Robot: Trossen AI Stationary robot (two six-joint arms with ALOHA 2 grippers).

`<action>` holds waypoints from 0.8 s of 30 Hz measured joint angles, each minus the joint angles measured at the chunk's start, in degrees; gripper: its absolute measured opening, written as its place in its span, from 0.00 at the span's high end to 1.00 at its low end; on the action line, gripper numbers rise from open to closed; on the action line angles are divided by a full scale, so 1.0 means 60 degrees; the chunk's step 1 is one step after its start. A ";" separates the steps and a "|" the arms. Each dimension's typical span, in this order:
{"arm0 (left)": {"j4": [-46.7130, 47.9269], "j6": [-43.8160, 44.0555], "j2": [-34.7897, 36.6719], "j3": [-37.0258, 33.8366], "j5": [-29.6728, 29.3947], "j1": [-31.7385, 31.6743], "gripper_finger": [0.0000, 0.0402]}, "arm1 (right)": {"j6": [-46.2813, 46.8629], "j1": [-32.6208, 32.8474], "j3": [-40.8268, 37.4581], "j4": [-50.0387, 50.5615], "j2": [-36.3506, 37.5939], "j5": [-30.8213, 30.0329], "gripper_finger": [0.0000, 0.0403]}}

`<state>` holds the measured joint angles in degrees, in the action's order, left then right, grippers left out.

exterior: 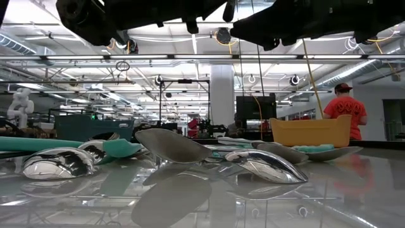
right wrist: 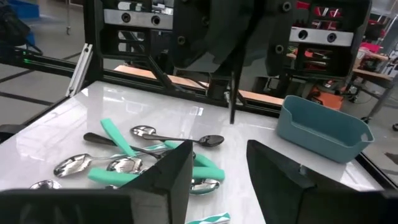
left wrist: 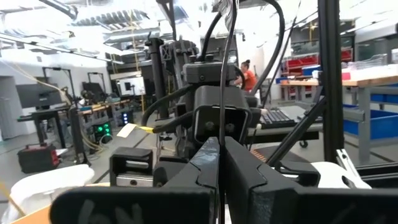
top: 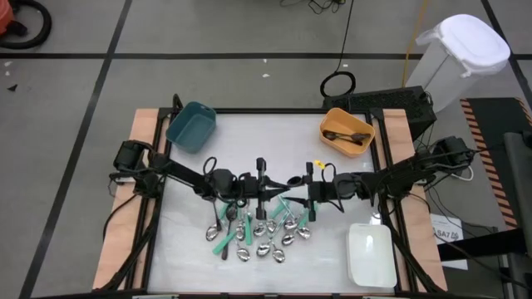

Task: Sort silverware by color (type)
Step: Put the black spoon into the yellow bin

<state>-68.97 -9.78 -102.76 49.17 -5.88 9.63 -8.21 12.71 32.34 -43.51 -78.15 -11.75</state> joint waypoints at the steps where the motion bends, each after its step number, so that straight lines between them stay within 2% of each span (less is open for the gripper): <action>1: 0.0004 0.0000 0.0000 0.0000 0.0039 0.0000 0.97 | 0.0024 0.0000 -0.0001 0.0000 0.0000 0.0000 0.63; 7: 0.0016 0.0000 0.0000 0.0000 0.0551 0.0004 0.97 | 0.0176 0.0000 0.0003 -0.0008 0.0000 0.0011 0.63; 10: 0.0126 -0.0037 0.0000 0.0000 0.0581 0.0004 0.97 | 0.0176 0.0004 0.0002 -0.0213 -0.0002 0.0030 0.63; 15: 0.0336 -0.0067 -0.0007 0.0000 0.0581 0.0004 0.97 | 0.0215 0.0000 0.0003 -0.0601 -0.0004 0.0736 0.63; 24: 0.0288 -0.0153 -0.0007 0.0000 0.0581 -0.0004 0.97 | 0.0331 0.0004 0.0003 -0.0860 -0.0004 0.0747 0.64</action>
<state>-67.24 -10.69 -102.80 49.17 -2.39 9.61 -6.23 12.73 32.36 -48.67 -78.17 -7.27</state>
